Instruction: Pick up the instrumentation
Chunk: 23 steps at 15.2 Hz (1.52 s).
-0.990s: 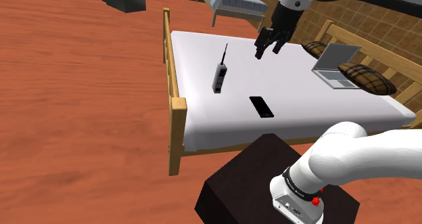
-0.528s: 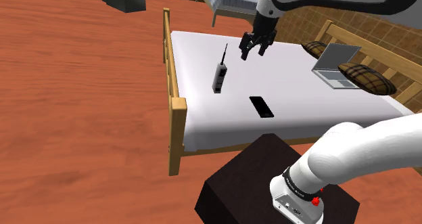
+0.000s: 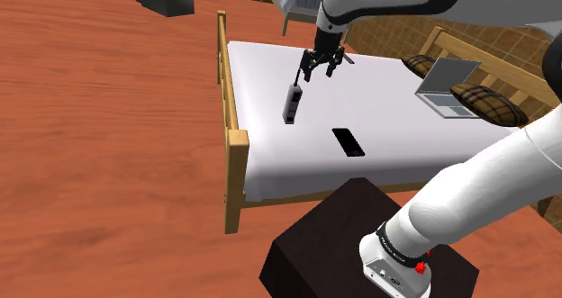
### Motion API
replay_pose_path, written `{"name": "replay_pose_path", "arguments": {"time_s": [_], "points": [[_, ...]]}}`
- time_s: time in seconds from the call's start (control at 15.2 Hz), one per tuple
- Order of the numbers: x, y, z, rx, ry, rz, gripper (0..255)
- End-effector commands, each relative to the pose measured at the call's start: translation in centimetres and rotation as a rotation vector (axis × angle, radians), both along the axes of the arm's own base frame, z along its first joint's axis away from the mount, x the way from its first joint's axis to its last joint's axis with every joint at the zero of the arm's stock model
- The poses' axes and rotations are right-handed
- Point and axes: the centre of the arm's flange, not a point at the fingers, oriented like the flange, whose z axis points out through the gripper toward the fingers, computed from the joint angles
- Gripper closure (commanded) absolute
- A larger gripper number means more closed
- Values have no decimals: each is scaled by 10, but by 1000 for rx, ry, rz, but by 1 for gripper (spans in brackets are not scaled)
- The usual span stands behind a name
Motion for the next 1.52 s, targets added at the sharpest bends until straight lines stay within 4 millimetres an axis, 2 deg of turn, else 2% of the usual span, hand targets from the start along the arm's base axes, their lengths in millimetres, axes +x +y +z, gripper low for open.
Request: {"name": "replay_pose_path", "arguments": {"time_s": [0.0,0.73,0.79,1.25,1.39,1.45], "points": [[22,-11,-18,0,12,-15,0],[133,-69,-107,0,76,-95,0],[138,-72,-111,0,79,-99,0],[138,-72,-148,0,79,-99,0],[138,-72,-151,0,79,-99,0],[139,-72,-151,0,79,-99,255]]}}
